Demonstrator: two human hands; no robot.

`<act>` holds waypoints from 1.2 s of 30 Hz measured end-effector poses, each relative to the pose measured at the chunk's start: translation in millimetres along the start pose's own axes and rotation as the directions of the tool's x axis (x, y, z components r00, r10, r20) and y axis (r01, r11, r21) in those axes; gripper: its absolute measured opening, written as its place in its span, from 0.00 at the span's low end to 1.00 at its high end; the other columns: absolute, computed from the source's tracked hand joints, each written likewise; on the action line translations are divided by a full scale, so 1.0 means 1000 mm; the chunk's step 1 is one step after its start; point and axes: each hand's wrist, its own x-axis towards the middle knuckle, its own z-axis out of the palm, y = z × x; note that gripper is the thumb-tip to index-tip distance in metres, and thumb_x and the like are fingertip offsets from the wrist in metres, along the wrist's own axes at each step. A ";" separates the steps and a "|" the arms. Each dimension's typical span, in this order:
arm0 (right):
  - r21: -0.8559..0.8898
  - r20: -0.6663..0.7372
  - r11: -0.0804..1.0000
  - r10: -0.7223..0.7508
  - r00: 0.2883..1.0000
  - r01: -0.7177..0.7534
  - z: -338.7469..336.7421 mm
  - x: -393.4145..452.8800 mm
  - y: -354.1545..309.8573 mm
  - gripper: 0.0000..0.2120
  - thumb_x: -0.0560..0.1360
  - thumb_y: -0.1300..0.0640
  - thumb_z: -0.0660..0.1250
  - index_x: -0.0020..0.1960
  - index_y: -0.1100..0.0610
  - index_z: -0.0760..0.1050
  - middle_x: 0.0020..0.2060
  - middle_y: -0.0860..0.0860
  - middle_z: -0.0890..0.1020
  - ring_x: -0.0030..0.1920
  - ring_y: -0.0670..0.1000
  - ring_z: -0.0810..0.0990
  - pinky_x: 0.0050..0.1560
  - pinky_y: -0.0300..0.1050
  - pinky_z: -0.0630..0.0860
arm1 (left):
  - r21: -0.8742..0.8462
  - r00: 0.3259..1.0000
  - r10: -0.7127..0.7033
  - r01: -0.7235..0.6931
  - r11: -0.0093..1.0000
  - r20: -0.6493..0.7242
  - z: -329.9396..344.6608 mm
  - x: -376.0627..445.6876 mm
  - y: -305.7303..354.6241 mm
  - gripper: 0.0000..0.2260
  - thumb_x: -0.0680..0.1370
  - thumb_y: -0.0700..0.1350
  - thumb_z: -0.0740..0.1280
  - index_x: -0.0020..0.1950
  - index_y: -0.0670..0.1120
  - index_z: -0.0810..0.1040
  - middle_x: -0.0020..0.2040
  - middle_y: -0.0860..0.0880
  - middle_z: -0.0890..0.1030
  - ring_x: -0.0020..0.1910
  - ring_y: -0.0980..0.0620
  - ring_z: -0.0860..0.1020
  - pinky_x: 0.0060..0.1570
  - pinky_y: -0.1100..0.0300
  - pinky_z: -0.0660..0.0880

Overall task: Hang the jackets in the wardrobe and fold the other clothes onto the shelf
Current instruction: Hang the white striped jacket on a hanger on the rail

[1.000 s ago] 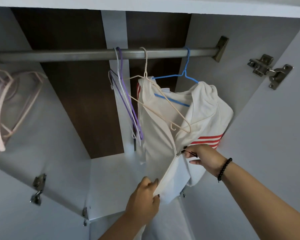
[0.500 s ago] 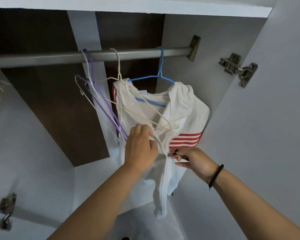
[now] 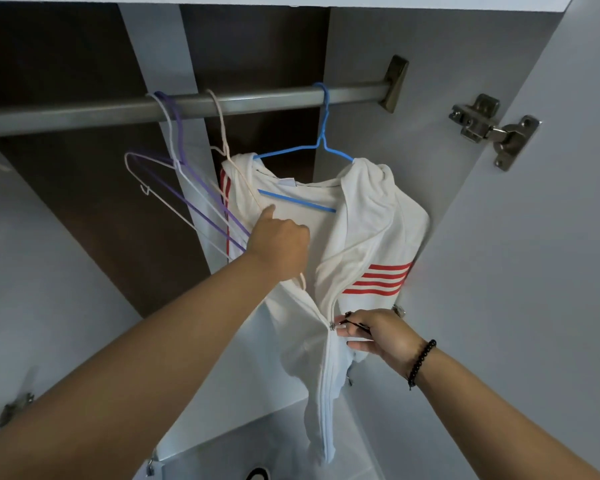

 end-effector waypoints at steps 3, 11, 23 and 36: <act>0.120 0.013 0.993 -0.006 1.000 0.004 0.014 0.011 -0.001 0.18 0.74 0.64 0.62 0.27 0.55 0.80 0.50 0.53 0.85 0.53 0.51 0.81 0.49 0.43 0.79 | 0.040 0.999 0.040 -0.041 0.998 0.036 0.006 -0.023 -0.008 0.04 0.77 0.44 0.61 0.42 0.49 0.68 0.40 0.48 0.80 0.42 0.47 0.78 0.61 0.55 0.63; 0.403 0.023 0.915 -0.017 1.000 0.006 0.053 0.041 -0.031 0.18 0.76 0.60 0.63 0.28 0.57 0.75 0.37 0.52 0.83 0.44 0.55 0.80 0.48 0.48 0.80 | 0.092 0.989 0.090 -0.101 0.991 0.121 0.031 -0.052 -0.031 0.12 0.75 0.53 0.62 0.52 0.47 0.76 0.50 0.47 0.82 0.51 0.45 0.79 0.62 0.55 0.61; 0.096 -0.026 0.975 0.204 0.979 -0.200 0.076 0.051 -0.016 0.07 0.77 0.61 0.62 0.43 0.60 0.78 0.45 0.53 0.82 0.48 0.54 0.81 0.41 0.43 0.79 | 0.221 0.971 -0.055 0.002 0.975 0.233 0.041 -0.047 -0.051 0.07 0.75 0.43 0.64 0.52 0.48 0.76 0.48 0.49 0.81 0.47 0.48 0.78 0.59 0.56 0.62; -0.287 -0.054 0.936 0.195 0.979 -0.202 0.091 0.073 0.018 0.09 0.79 0.59 0.60 0.43 0.60 0.76 0.39 0.54 0.81 0.39 0.51 0.79 0.42 0.41 0.75 | 0.199 0.972 -0.054 0.008 0.980 0.229 0.027 -0.039 -0.040 0.13 0.73 0.41 0.67 0.57 0.44 0.71 0.45 0.50 0.75 0.52 0.48 0.80 0.63 0.54 0.62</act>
